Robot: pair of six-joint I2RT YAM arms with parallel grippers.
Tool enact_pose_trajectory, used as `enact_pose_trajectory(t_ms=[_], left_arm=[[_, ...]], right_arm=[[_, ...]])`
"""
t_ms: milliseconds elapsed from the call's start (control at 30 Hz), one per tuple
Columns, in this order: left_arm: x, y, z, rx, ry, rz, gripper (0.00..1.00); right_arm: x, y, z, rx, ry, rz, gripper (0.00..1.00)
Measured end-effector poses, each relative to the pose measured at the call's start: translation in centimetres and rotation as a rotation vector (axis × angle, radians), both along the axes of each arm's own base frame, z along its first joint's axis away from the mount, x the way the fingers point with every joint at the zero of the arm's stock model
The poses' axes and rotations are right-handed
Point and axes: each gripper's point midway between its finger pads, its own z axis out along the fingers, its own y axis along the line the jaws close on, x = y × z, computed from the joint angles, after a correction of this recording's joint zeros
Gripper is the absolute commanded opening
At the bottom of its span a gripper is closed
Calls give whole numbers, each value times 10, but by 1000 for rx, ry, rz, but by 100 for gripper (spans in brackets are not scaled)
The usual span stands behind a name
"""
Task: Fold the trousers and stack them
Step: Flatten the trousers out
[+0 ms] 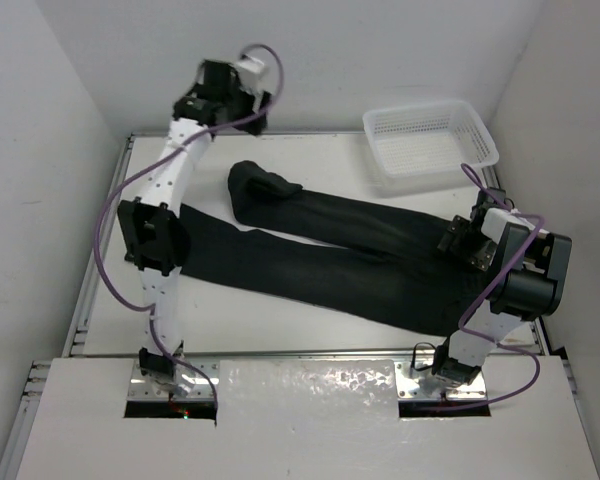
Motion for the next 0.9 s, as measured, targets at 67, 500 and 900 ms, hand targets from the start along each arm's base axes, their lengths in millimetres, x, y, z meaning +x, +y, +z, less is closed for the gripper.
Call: enact_pose_trajectory(t_ms=[67,500,900], left_arm=[[36,37,28,-69,-80,116,68],[65,119,-153,-224,284,347,85],[9,73,-204,-377,565,225,29]], right_arm=[[0,0,0,0,-1,1,78],[-1,0,1,-1,2,8,78],[-1,0,2,-1,7,11,78]])
